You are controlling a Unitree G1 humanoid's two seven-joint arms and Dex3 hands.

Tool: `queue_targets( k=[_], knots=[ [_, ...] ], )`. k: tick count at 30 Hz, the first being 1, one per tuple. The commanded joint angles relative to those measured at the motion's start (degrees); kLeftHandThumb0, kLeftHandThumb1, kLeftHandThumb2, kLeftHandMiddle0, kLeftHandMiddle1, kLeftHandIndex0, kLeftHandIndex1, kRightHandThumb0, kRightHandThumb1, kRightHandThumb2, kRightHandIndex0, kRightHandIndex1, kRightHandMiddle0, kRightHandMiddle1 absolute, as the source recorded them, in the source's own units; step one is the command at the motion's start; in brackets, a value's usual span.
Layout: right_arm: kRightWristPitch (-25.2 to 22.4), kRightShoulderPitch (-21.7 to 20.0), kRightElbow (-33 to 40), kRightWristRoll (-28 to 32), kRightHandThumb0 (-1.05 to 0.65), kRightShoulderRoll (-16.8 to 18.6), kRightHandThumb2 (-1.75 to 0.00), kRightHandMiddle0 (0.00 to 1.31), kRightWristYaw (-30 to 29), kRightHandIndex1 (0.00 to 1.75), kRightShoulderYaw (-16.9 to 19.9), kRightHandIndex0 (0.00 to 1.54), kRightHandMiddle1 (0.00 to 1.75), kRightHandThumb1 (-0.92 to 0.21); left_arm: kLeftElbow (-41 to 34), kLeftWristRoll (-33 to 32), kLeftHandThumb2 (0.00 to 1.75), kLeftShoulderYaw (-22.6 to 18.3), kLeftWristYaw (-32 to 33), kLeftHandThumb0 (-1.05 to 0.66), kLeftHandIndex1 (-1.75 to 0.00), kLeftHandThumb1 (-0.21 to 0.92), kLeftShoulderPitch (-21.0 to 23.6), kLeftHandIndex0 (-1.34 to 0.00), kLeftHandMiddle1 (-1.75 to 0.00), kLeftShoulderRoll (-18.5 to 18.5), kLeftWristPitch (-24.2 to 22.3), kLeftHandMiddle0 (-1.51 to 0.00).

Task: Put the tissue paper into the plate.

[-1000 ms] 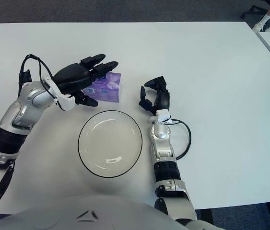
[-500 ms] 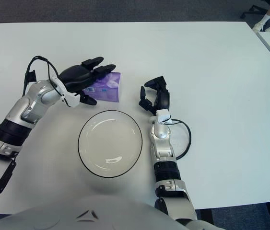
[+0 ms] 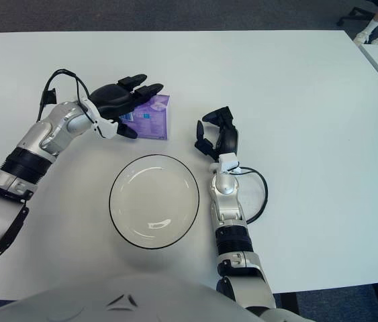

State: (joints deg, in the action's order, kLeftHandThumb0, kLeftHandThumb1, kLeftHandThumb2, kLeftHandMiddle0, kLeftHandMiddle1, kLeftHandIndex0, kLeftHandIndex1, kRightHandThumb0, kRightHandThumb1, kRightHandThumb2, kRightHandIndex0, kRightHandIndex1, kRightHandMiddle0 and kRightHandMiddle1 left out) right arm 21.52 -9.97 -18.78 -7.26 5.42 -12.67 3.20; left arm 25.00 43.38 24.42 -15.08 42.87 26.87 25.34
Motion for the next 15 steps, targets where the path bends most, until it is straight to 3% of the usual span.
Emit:
queue_targets(
  k=[1, 2, 3, 4, 5, 6, 8, 9, 12, 14, 15],
  knots=[
    [-7.42, 9.75, -6.66, 1.38, -0.39, 0.63, -0.89, 0.35, 0.20, 1.39, 0.57, 0.62, 1.75, -0.66, 4.56, 1.73, 0.61, 3.12, 0.56, -0.93, 0.00, 0.58, -0.66, 0.00, -0.09, -1.17, 0.62, 0.00],
    [-7.55, 9.71, -6.69, 1.25, -0.39, 0.59, -0.89, 0.35, 0.10, 1.39, 0.56, 0.62, 1.75, -0.66, 5.05, 1.73, 0.67, 3.26, 0.90, -0.90, 0.00, 0.54, -0.57, 0.00, -0.21, -1.57, 0.08, 0.00],
    [-7.63, 9.70, -6.70, 1.17, -0.39, 0.58, -0.89, 0.36, 0.02, 1.39, 0.56, 0.62, 1.75, -0.65, 5.37, 1.70, 0.74, 3.36, 1.15, -0.87, -0.15, 0.49, -0.51, 0.00, -0.53, -1.81, -0.28, 0.00],
    [-7.78, 9.72, -6.53, 1.01, -0.39, 0.63, -0.90, 0.36, -0.22, 1.39, 0.56, 0.62, 1.75, -0.65, 5.55, 1.51, 0.77, 3.17, 1.43, -0.85, -0.20, 0.47, -0.72, 0.00, -0.65, -2.47, -1.69, 0.00],
    [-7.87, 9.73, -6.40, 0.90, -0.39, 0.68, -0.90, 0.36, -0.39, 1.39, 0.56, 0.62, 1.75, -0.65, 5.70, 1.37, 0.86, 3.04, 1.65, -0.77, -0.76, 0.41, -0.87, -0.03, -1.02, -2.92, -2.67, -0.08],
    [-7.97, 9.80, -6.22, 0.78, -0.39, 0.75, -0.91, 0.36, -0.58, 1.40, 0.53, 0.62, 1.75, -0.64, 5.74, 1.23, 0.95, 2.87, 1.82, -0.72, -1.11, 0.35, -1.08, -0.06, -1.27, -3.40, -3.81, -0.12],
    [-8.07, 9.88, -6.03, 0.66, -0.39, 0.81, -0.91, 0.37, -0.74, 1.40, 0.49, 0.62, 1.75, -0.64, 5.77, 1.10, 1.02, 2.81, 2.03, -0.66, -1.42, 0.30, -1.23, -0.15, -1.50, -3.80, -4.89, -0.27],
    [-8.22, 9.89, -5.96, 0.60, -0.39, 0.83, -0.92, 0.37, -0.86, 1.40, 0.49, 0.62, 1.75, -0.64, 5.96, 0.87, 1.05, 2.55, 2.59, -0.63, -1.54, 0.28, -1.66, -0.19, -1.59, -4.47, -6.08, -0.33],
    [-8.72, 9.92, -5.72, 0.47, -0.39, 0.88, -0.92, 0.37, -1.18, 1.40, 0.46, 0.62, 1.75, -0.64, 6.53, -0.57, 1.13, 1.18, 4.70, -0.55, -1.66, 0.28, -2.95, -0.34, -1.68, -6.48, -9.12, -0.57],
    [-9.03, 9.91, -5.63, 0.44, -0.39, 0.90, -0.90, 0.36, -1.32, 1.40, 0.41, 0.62, 1.75, -0.65, 6.74, -1.33, 1.37, 0.52, 5.98, -0.27, -1.71, 0.19, -3.47, -0.47, -1.70, -7.26, -10.20, -0.72],
    [-9.13, 9.90, -5.60, 0.44, -0.39, 0.89, -0.90, 0.36, -1.35, 1.40, 0.40, 0.62, 1.75, -0.65, 6.77, -1.43, 1.42, 0.48, 6.36, -0.22, -1.72, 0.16, -3.55, -0.49, -1.70, -7.39, -10.44, -0.74]
  ],
)
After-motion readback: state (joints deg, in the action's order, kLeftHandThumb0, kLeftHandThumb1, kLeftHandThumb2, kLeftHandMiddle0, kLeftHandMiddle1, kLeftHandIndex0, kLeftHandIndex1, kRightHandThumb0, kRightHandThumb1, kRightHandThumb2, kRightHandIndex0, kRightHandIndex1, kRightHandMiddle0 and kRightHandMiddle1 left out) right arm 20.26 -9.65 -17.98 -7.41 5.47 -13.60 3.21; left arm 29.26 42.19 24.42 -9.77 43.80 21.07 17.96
